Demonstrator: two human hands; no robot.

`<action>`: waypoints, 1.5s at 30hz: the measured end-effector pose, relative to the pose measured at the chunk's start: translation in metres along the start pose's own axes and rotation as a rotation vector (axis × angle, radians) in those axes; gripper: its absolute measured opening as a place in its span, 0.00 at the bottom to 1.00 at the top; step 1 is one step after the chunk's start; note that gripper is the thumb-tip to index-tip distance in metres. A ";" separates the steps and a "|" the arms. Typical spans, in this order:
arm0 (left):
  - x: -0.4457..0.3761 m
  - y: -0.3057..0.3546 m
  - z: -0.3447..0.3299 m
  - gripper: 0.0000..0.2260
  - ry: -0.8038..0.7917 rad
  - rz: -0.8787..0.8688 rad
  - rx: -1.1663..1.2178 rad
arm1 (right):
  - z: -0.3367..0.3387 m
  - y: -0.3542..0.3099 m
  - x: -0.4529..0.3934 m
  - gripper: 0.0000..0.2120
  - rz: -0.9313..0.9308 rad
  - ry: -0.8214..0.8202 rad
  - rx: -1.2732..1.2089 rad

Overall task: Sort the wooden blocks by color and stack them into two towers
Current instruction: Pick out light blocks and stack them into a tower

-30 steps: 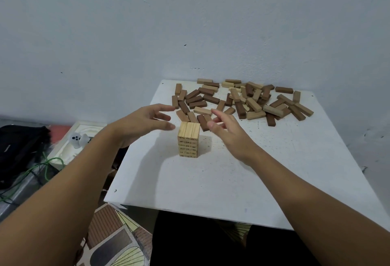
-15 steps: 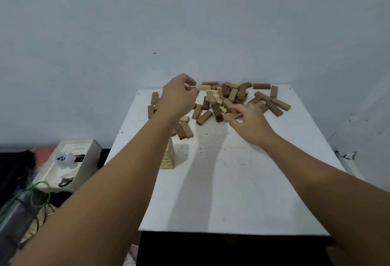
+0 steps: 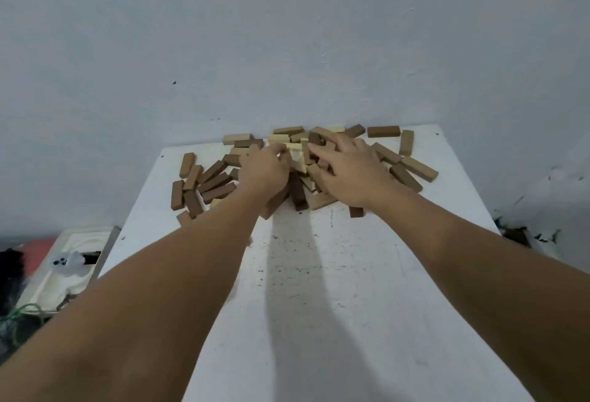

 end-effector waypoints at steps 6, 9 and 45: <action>-0.027 0.003 0.011 0.11 -0.141 -0.041 0.118 | -0.014 0.001 -0.030 0.21 -0.017 -0.169 0.185; -0.046 -0.010 0.017 0.07 -0.112 -0.038 0.062 | -0.013 -0.003 -0.046 0.16 -0.025 -0.047 0.166; -0.081 -0.041 0.019 0.13 0.057 -0.105 -0.209 | -0.039 -0.014 -0.111 0.10 -0.115 0.003 0.399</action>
Point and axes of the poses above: each hand's wrist, its own x-axis away from the middle knuckle, its own z-axis out of the back of the hand, y = z × x, the point moved 1 cm from there along -x, towards the middle knuckle, and after that the axes turned 3 degrees about z, right-handed, at the moved point
